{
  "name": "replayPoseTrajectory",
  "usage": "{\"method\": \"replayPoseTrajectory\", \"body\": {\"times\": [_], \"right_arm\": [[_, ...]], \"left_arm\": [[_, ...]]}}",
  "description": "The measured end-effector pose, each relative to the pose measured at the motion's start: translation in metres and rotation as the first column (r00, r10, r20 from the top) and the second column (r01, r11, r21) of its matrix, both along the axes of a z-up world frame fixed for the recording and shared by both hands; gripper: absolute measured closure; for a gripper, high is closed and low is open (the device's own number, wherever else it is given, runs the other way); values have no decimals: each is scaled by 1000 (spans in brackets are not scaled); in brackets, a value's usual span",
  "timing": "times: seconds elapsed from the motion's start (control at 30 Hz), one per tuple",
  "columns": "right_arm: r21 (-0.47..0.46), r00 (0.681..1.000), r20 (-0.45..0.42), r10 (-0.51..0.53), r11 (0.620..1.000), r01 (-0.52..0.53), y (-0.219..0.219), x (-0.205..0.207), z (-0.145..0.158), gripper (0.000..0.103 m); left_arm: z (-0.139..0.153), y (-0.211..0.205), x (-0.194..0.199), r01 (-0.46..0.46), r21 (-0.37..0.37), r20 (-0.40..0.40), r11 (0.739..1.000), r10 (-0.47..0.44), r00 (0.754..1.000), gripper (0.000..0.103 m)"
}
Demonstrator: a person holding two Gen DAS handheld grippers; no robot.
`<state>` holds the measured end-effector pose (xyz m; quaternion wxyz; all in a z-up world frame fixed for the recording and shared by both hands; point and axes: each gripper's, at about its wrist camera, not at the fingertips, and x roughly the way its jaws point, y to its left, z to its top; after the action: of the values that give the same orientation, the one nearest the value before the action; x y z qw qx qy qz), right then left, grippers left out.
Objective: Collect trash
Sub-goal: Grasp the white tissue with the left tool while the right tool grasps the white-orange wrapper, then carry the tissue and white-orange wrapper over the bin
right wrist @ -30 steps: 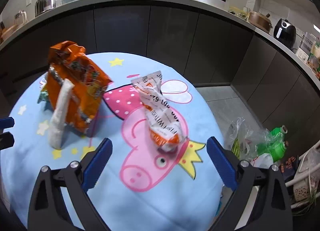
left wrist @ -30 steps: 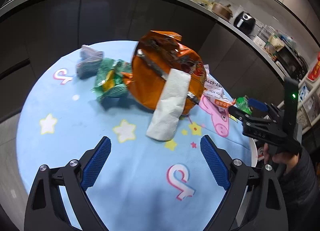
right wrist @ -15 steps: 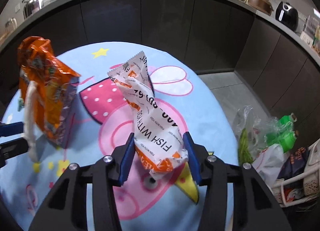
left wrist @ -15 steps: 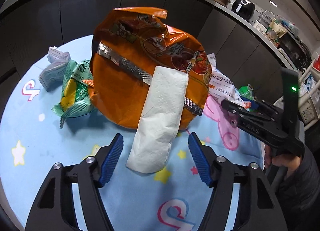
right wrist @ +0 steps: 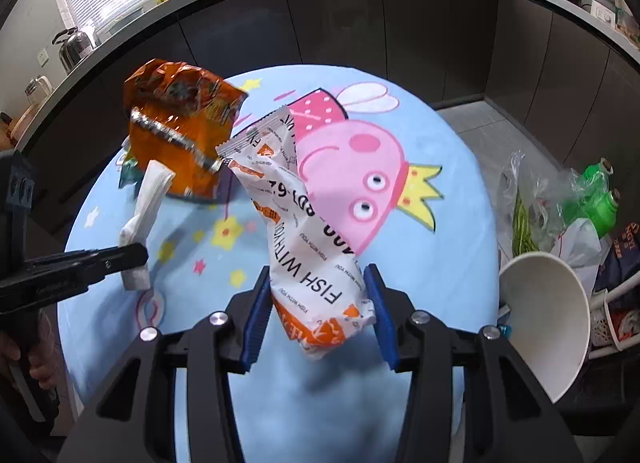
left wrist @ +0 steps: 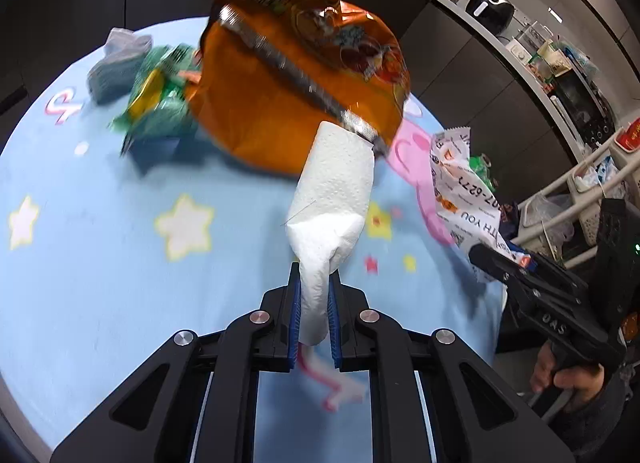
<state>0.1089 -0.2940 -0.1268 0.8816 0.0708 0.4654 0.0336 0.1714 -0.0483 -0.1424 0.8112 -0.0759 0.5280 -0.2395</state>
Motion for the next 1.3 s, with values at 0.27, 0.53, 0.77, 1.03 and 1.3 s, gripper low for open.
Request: {"method": "replayPoseTrajectory", "body": {"times": [0.27,0.53,0.77,1.03,1.3], "right_arm": [[7,1000,-5,20,1000,-20,16,-17,-1,56],[16,1000,5,27,1000,-27,18,-24,1,56],[23,999,1,32,999,-32,19,-23,0,56],[29,999,12,34,999,-35,18,-24,3,57],[34,999,46,21,999,-23,13,-29,14,57]], "left_arm": [[-2,12,-33,-16,18,-5,1000,16,1000,91],[-4,0,-27,-12,41,-3,999,12,1000,79],[-10,-3,-27,1,43,-18,999,0,1000,82],[-4,-10,-27,16,50,8,999,-16,1000,96],[17,-14,-31,37,34,54,999,-39,998,96]]}}
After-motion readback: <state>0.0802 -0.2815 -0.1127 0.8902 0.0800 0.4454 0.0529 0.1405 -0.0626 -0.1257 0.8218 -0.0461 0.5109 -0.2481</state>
